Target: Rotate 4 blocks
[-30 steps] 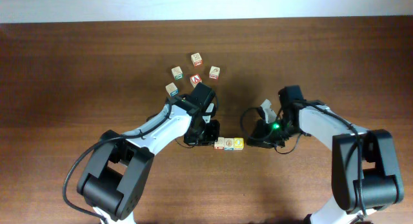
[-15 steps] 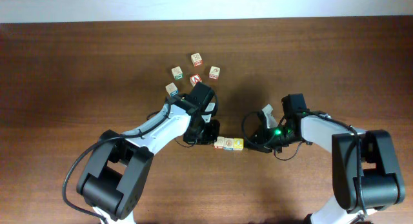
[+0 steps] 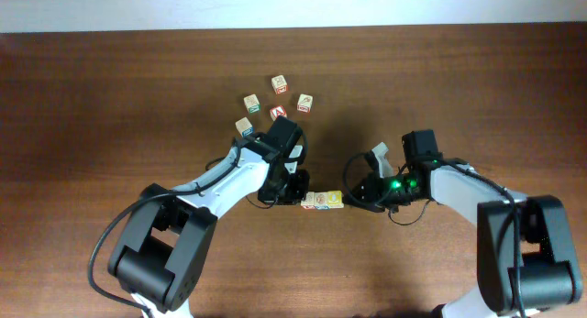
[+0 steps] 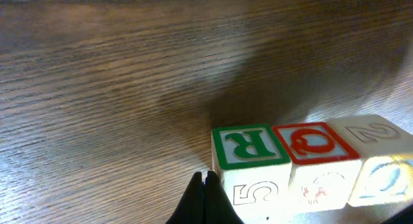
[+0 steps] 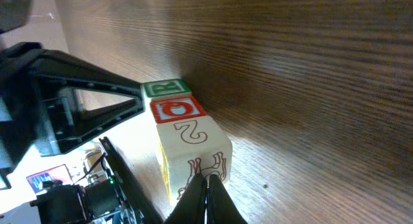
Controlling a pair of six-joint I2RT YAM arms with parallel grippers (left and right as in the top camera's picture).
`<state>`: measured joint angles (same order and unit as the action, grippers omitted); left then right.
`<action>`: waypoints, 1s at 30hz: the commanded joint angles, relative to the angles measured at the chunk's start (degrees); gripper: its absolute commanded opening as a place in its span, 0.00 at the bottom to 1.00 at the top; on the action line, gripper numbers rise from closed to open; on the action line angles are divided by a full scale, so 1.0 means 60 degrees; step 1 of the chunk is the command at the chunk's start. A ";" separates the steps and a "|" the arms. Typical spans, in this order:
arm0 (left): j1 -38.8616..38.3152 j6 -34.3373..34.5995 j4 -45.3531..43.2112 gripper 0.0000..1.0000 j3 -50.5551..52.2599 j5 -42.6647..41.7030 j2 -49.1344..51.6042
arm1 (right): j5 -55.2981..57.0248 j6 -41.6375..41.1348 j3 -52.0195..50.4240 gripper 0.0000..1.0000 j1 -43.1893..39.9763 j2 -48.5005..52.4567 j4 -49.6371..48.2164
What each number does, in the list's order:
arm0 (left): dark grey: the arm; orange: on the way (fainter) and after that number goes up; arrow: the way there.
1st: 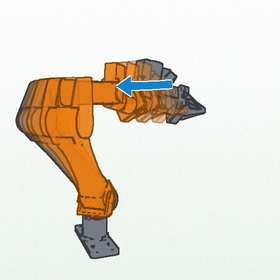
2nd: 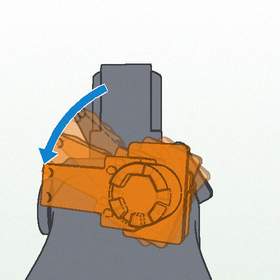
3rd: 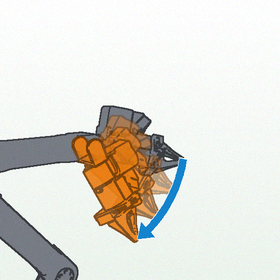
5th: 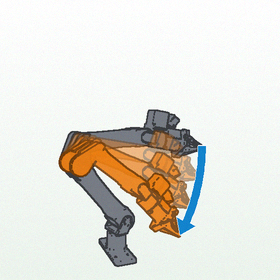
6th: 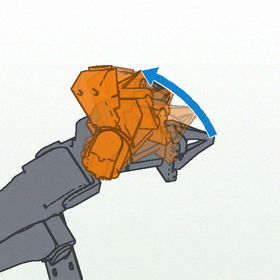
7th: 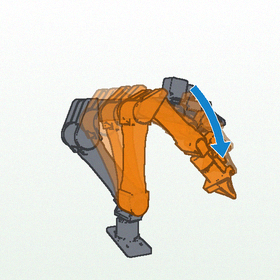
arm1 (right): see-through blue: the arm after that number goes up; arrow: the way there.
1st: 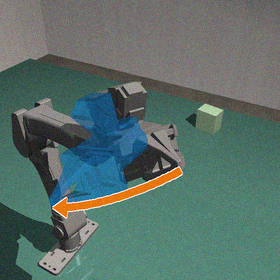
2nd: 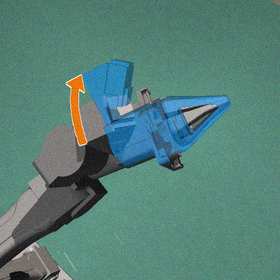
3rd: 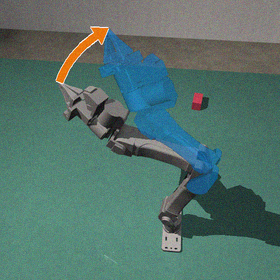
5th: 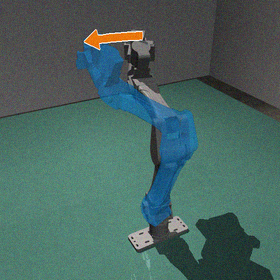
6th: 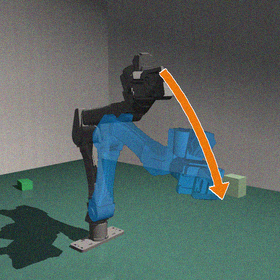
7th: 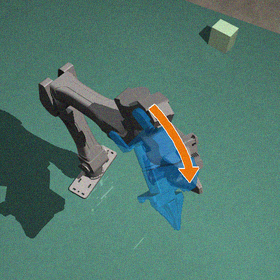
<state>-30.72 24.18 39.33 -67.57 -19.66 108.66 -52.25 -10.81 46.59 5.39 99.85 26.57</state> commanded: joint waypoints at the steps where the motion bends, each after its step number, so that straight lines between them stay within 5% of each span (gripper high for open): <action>1: -0.0120 -0.0197 -0.0120 0.00 0.0033 -0.0627 0.0069 | -0.0572 -0.0197 0.0197 0.04 0.0488 -0.0353 -0.0033; 24: -0.0117 -0.0200 -0.0160 0.00 0.0033 -0.0769 0.0066 | 0.1366 -0.2087 0.1348 0.04 0.2422 -0.0361 0.0058; 30: 0.0882 -0.0284 -0.0160 0.00 -0.0015 -0.1100 0.0066 | 0.1534 -0.2288 0.1362 0.04 0.2422 -0.0361 -0.0069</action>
<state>-28.27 23.77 38.46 -66.63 -22.83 108.99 -48.90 -24.25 55.29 19.44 96.55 26.09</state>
